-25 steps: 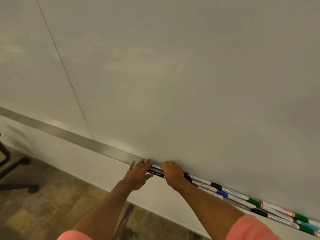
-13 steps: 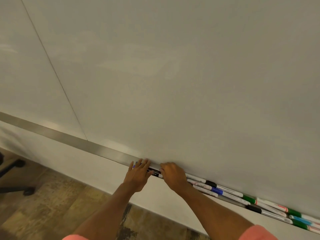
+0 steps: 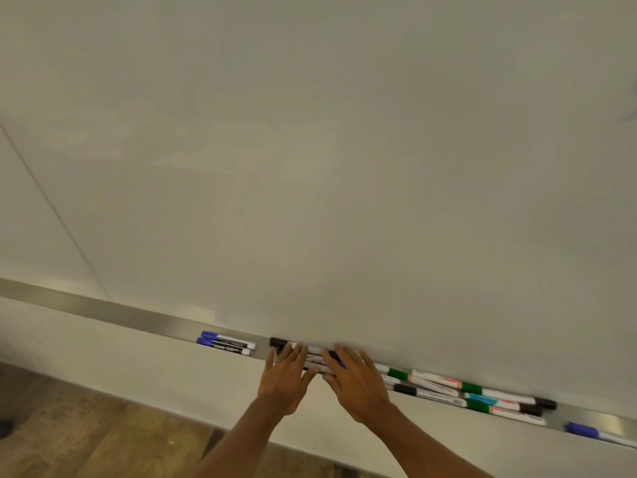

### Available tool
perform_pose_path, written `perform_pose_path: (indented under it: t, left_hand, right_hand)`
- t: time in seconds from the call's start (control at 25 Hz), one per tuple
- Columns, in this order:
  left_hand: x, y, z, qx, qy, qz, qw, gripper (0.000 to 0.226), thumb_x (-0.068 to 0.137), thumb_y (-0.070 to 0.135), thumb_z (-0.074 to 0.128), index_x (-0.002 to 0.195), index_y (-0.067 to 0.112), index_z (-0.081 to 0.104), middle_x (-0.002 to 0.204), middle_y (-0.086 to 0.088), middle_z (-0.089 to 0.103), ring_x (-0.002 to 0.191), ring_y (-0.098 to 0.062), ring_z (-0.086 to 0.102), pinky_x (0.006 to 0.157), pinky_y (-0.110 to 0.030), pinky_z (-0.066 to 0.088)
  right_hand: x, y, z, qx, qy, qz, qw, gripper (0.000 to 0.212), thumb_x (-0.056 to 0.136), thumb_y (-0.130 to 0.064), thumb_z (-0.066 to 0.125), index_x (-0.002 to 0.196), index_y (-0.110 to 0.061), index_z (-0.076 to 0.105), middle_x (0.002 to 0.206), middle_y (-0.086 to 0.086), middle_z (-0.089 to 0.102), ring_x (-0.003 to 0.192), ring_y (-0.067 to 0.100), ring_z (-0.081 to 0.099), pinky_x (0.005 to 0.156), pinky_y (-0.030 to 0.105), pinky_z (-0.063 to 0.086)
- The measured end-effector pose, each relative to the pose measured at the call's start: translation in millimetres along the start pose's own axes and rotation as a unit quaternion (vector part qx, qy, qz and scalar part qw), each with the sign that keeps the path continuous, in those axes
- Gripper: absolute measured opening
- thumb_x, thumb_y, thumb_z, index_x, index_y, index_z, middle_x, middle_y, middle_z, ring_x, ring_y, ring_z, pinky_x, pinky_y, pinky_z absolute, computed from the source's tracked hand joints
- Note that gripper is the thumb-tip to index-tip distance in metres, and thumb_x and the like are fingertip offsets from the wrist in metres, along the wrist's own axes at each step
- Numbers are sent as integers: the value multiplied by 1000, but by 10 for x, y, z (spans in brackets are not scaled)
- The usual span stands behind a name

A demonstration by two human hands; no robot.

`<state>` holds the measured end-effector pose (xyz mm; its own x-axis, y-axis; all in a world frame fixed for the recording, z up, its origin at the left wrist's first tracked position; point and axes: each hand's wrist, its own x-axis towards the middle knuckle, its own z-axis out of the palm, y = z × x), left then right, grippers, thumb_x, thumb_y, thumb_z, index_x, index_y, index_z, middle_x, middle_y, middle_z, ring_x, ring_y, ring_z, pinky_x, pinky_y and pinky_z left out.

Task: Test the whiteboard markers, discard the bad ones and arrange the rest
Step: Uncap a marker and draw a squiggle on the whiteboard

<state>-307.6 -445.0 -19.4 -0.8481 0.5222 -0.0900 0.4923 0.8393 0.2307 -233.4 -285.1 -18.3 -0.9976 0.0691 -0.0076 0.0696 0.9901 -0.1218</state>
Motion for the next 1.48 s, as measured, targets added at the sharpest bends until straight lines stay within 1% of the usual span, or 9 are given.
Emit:
perform_pose_path:
  t: [0.16,0.72,0.76,0.84,0.92,1.0,1.12,1.28,1.48]
  left_hand:
    - [-151,808,181,3,-36,15,999,134,38,76,-47,150,22,2,153,10,-6,146,-16,-2,115,-39,-9]
    - [-247,3099,670,24,-33,82,996,131,40,72,-49,150,23,3,159,5,3,146,-15,-1,117,-41,-6]
    - [-231,3215,712,23,-33,88,995,131,41,72,-48,150,23,4,159,5,4,146,-15,-1,118,-41,-6]
    - [-199,3387,785,27,-31,98,994,130,42,71,-49,150,23,5,159,5,6,146,-14,0,117,-40,-6]
    - [-171,3518,854,34,-26,105,994,130,43,71,-49,150,22,6,159,5,6,146,-14,2,118,-40,-6]
    - [-171,3632,878,33,-29,110,993,117,56,72,-42,151,22,6,159,4,5,146,-14,1,119,-40,-5]
    - [-157,3761,872,50,-63,108,991,69,93,59,-1,151,23,3,159,4,2,146,-14,-3,119,-41,-5]
    - [-132,3852,875,59,-73,106,990,77,85,62,-8,150,22,3,159,4,1,146,-14,-4,117,-39,-7]
    - [-171,3888,881,55,-63,121,989,60,99,51,15,150,21,6,159,3,5,146,-14,0,119,-39,-5]
  right_hand:
    - [-503,589,-88,0,5,35,999,58,100,-48,3,130,-34,50,124,-1,64,112,19,62,89,41,51]
    - [-1841,2648,-200,-3,-26,192,981,65,100,-45,2,125,-28,59,121,3,66,110,22,63,84,41,54]
    - [-1898,2770,-206,5,-39,204,978,56,100,-45,13,123,-27,61,119,4,66,109,23,64,83,41,54]
    - [-1986,2973,-225,6,-12,205,979,36,85,-43,62,116,-24,66,114,5,68,105,24,66,82,41,56]
    - [-2023,3179,-143,38,10,224,974,54,56,-26,90,105,-20,69,108,6,69,100,25,67,80,40,58]
    - [-2097,3314,-165,37,19,247,968,48,58,-7,85,102,-15,68,107,8,67,101,28,65,82,39,56]
    - [-2163,3412,-254,45,-16,259,965,37,80,3,60,114,-11,58,117,8,57,113,26,53,93,34,46]
    - [-2137,3569,-258,3,-57,251,966,41,81,4,59,118,-11,51,124,6,48,116,21,45,91,29,44]
    - [-2071,3643,-291,8,-53,255,965,37,83,-1,59,115,-18,54,122,3,51,113,20,45,93,28,38]
